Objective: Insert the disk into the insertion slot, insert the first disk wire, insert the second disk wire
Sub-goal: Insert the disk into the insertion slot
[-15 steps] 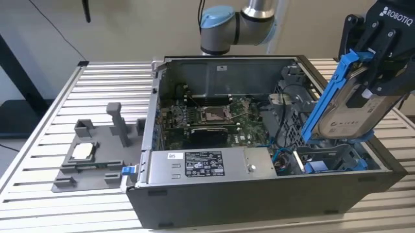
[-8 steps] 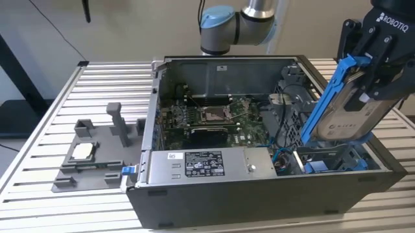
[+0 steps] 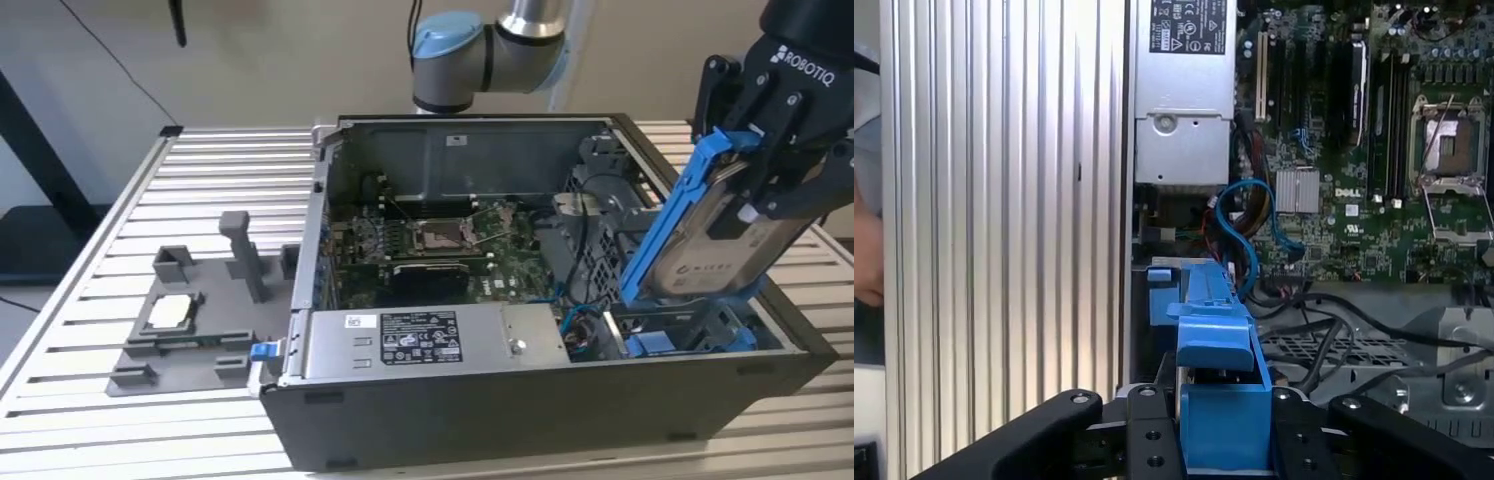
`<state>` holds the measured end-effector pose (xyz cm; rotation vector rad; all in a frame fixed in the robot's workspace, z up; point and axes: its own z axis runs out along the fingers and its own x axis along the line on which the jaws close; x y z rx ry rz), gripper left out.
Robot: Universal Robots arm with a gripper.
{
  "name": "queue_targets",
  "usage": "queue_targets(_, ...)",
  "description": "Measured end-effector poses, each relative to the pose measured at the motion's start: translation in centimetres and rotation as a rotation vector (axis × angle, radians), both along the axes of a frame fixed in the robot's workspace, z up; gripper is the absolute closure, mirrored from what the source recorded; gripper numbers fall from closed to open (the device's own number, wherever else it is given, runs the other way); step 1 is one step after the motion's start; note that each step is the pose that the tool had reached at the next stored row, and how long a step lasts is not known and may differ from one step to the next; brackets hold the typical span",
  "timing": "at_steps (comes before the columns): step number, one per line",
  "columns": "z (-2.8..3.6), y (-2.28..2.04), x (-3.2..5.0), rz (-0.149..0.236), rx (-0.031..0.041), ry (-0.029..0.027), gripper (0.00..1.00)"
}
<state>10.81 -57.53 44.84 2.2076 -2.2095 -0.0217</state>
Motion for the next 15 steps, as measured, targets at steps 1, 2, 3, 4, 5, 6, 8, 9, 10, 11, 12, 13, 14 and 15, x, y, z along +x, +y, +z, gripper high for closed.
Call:
queue_targets(1,-0.13,0.00,0.09,0.003,0.0000,0.0000,0.67)
queue_targets(2,-0.26,0.00,0.15,0.007,-0.0002,0.0000,0.67)
queue_targets(3,-0.40,0.00,0.21,0.010,-0.0002,0.0000,0.67)
queue_targets(4,-0.55,0.00,0.26,0.014,-0.0001,0.0000,0.67)
queue_targets(5,-0.67,0.00,0.31,0.016,-0.0002,0.0000,0.67)
queue_targets(6,-0.78,0.00,0.34,0.019,-0.0002,0.0000,0.67)
queue_targets(8,-1.05,0.00,0.39,0.023,-0.0001,0.0000,0.67)
queue_targets(9,-1.18,0.00,0.40,0.026,-0.0001,0.0000,0.67)
queue_targets(10,-1.32,0.00,0.42,0.028,-0.0002,0.0000,0.67)
queue_targets(11,-1.45,0.00,0.44,0.031,-0.0002,0.0000,0.67)
queue_targets(12,-1.57,0.00,0.45,0.032,-0.0001,0.0000,0.67)
queue_targets(13,-1.68,0.00,0.45,0.033,-0.0001,0.0000,0.67)
queue_targets(14,-1.78,0.00,0.46,0.034,-0.0002,0.0000,0.67)
queue_targets(15,-1.89,0.00,0.46,0.034,-0.0002,0.0000,0.67)
